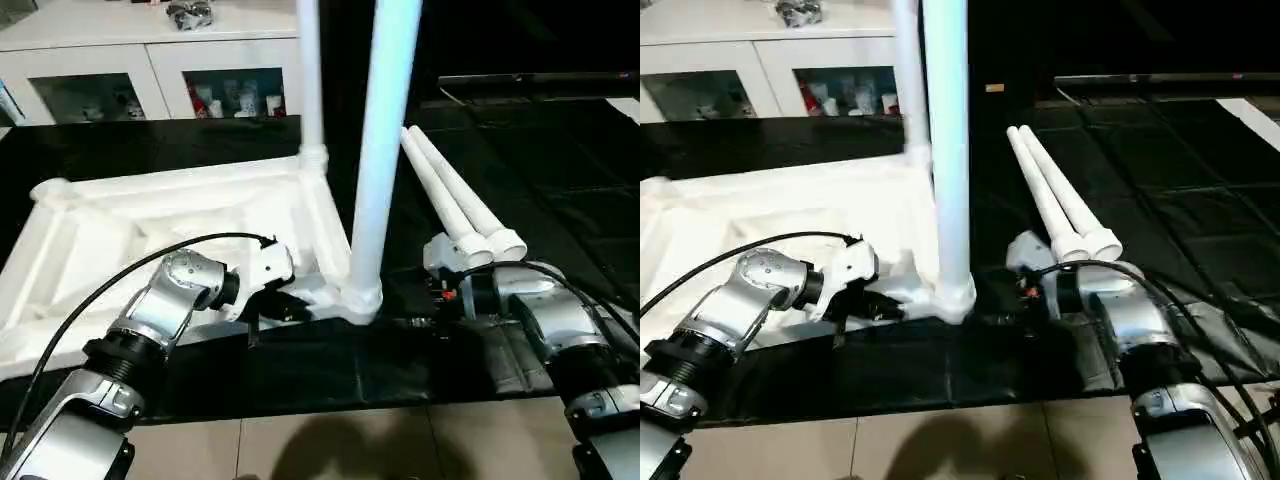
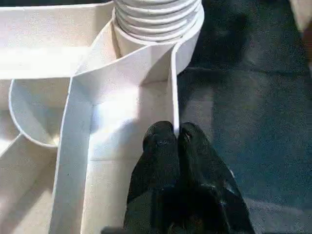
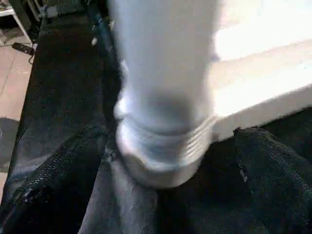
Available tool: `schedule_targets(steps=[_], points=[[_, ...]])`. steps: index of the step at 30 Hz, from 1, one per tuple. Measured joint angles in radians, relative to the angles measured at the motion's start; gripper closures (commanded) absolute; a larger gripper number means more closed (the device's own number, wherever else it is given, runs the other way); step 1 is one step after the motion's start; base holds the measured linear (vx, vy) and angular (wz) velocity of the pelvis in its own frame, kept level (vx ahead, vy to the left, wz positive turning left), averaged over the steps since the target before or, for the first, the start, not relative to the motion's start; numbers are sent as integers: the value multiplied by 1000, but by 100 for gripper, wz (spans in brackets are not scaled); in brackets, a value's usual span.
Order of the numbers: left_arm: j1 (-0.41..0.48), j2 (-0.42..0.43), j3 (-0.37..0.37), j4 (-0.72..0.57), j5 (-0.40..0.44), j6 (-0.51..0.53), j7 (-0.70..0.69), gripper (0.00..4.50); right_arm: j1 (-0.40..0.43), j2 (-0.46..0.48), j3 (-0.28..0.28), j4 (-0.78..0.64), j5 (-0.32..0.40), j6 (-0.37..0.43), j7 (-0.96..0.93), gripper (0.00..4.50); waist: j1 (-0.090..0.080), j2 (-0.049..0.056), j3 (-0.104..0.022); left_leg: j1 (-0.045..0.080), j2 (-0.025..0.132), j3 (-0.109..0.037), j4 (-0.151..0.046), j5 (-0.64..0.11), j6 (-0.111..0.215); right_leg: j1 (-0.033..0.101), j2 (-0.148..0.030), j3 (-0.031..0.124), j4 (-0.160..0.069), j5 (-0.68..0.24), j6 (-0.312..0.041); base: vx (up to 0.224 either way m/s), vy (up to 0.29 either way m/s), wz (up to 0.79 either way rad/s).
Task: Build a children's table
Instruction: Rotate leg to tighten
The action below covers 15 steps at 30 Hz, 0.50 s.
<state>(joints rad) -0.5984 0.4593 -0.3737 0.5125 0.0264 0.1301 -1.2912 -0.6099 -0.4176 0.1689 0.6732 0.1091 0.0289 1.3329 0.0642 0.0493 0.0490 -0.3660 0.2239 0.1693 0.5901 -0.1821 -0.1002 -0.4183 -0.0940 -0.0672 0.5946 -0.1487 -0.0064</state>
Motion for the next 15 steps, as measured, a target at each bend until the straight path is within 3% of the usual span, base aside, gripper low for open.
schedule_targets(steps=[4, 15], points=[[1, 14, -16, -17, 8, -22, -32, 450, -11, 4, 27, 0, 2, 5, 41, 4, 5, -1, 0, 0, 0, 0, 0, 0, 0, -1, 0, 0, 0, 0, 0, 0, 0, 0], [1, 20, -26, -17, 12, -45, -55, 450, -11, 25, 39, 1, 6, 26, 92, 90, 14, -1, 0, 0, 1, 0, 0, 0, 0, 0, 0, 0, 0, 0, 0, 0, 0, 0]])
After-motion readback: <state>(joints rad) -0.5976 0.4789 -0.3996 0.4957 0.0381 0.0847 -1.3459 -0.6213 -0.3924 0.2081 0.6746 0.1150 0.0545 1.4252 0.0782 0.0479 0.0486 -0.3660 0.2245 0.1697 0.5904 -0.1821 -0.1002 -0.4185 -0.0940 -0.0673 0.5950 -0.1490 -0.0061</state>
